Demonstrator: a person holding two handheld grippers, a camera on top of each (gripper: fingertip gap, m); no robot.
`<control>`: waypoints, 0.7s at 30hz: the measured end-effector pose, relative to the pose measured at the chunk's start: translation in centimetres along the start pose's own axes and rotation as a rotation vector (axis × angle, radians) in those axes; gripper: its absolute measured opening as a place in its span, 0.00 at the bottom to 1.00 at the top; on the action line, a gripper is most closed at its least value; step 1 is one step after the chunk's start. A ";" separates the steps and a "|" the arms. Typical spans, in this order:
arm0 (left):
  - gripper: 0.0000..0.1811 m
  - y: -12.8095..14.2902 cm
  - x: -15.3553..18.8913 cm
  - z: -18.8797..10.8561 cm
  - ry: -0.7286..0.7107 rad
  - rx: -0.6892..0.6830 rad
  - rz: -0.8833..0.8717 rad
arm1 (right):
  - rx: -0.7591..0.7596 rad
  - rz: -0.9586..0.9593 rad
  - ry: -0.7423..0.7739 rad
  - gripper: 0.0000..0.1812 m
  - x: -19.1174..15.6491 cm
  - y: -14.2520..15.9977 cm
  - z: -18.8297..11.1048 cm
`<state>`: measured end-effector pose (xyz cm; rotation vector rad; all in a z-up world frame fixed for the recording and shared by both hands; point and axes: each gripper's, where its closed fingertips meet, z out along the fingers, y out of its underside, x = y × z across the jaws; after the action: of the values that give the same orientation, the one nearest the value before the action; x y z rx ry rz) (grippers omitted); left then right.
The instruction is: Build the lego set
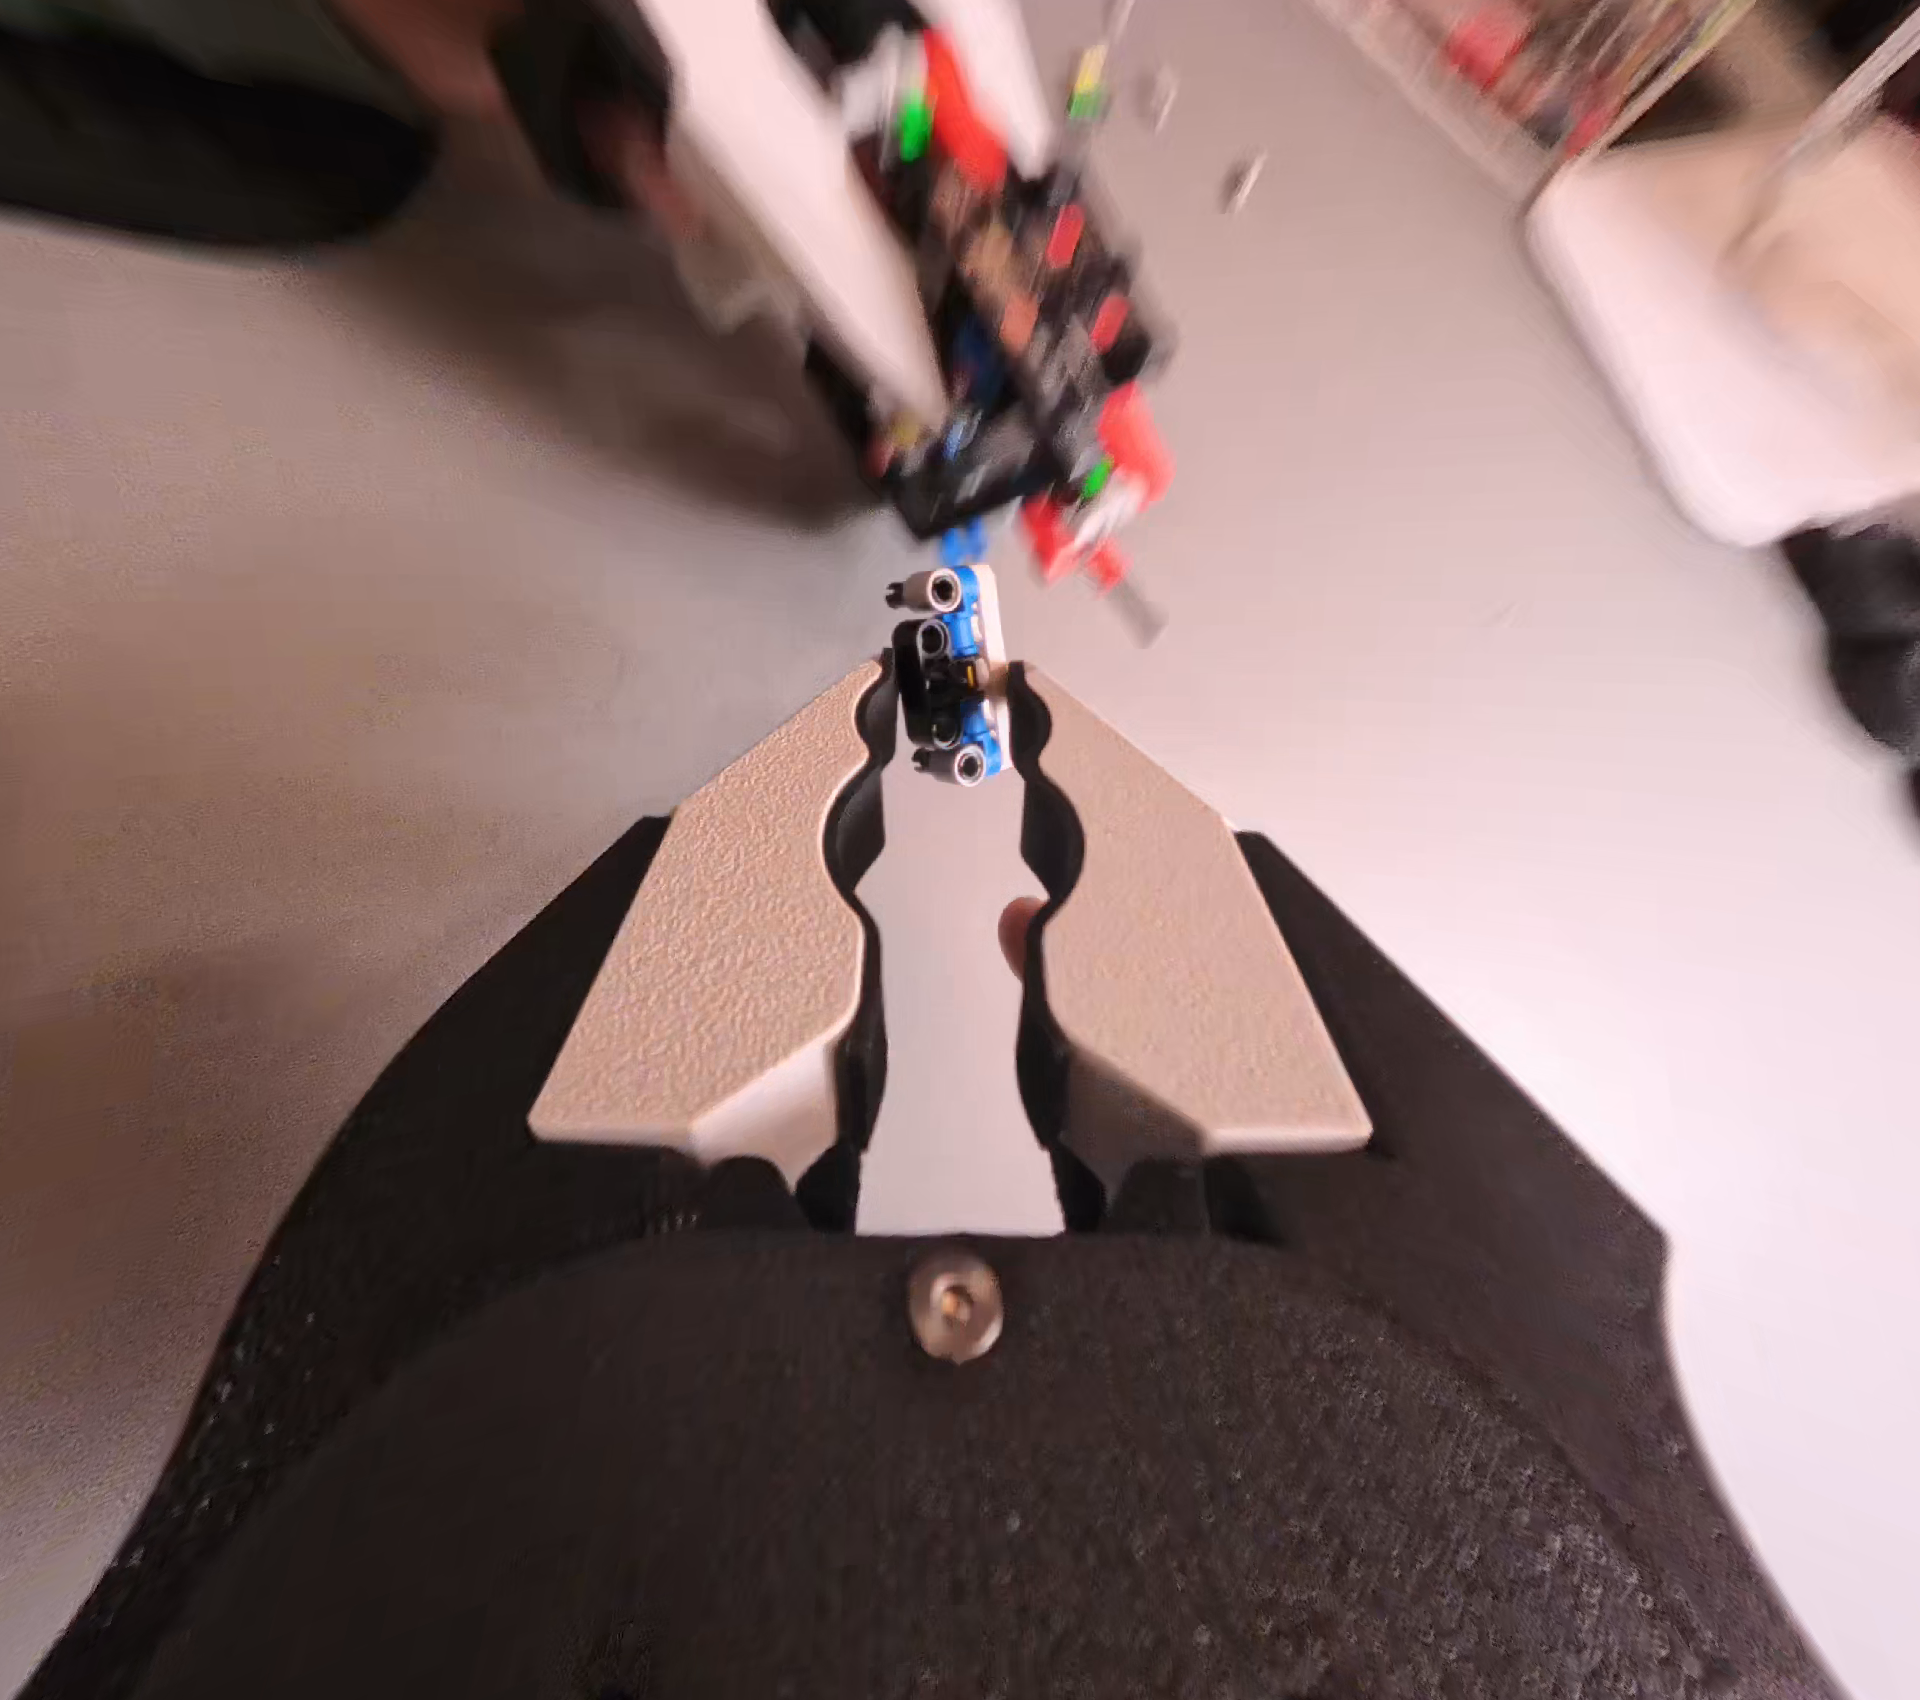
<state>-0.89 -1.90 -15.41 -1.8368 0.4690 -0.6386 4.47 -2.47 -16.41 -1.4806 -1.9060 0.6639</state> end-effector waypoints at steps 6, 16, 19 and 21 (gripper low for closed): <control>0.21 -0.1 -1.0 -0.2 -0.047 0.005 0.013 | -0.270 -0.012 -0.054 0.11 -1.4 6.7 2.1; 0.21 0.0 -1.2 -0.4 -0.059 0.002 0.025 | -0.270 -0.116 -0.054 0.15 -1.5 6.6 2.0; 0.21 0.0 -1.2 -0.4 -0.059 0.001 0.030 | -0.268 -0.192 -0.062 0.12 -1.9 6.6 1.7; 0.21 0.0 -1.2 -0.4 -0.059 0.000 0.031 | -0.274 -0.235 -0.044 0.06 -2.0 6.8 1.8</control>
<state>-2.04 -1.51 -15.58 -1.8392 0.4578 -0.5621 7.87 -2.78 -22.85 -1.3784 -2.2314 0.3404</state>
